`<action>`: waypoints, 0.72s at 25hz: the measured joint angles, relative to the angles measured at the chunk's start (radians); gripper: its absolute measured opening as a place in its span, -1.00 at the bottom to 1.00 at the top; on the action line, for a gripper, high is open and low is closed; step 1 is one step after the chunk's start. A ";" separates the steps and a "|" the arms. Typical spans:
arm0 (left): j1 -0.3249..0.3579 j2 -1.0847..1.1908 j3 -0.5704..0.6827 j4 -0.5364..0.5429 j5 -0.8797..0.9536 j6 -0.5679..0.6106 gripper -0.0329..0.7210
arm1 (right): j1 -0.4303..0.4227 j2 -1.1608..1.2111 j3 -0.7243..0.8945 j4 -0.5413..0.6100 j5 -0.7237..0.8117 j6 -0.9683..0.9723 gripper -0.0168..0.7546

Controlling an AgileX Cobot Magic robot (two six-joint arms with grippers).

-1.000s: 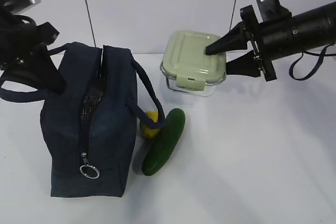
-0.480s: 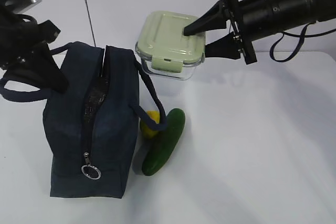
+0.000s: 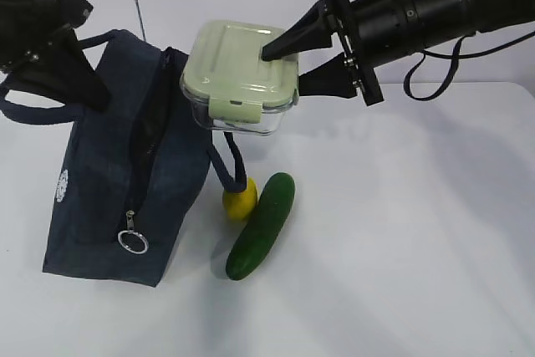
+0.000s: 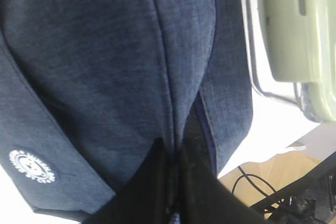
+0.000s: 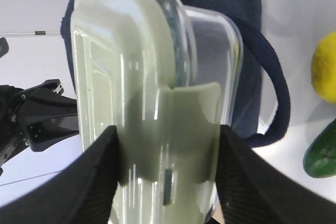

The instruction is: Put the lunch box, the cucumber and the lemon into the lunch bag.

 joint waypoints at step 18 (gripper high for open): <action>-0.002 0.000 0.000 -0.022 0.017 0.000 -0.91 | 0.085 0.000 0.000 0.000 0.000 0.002 0.04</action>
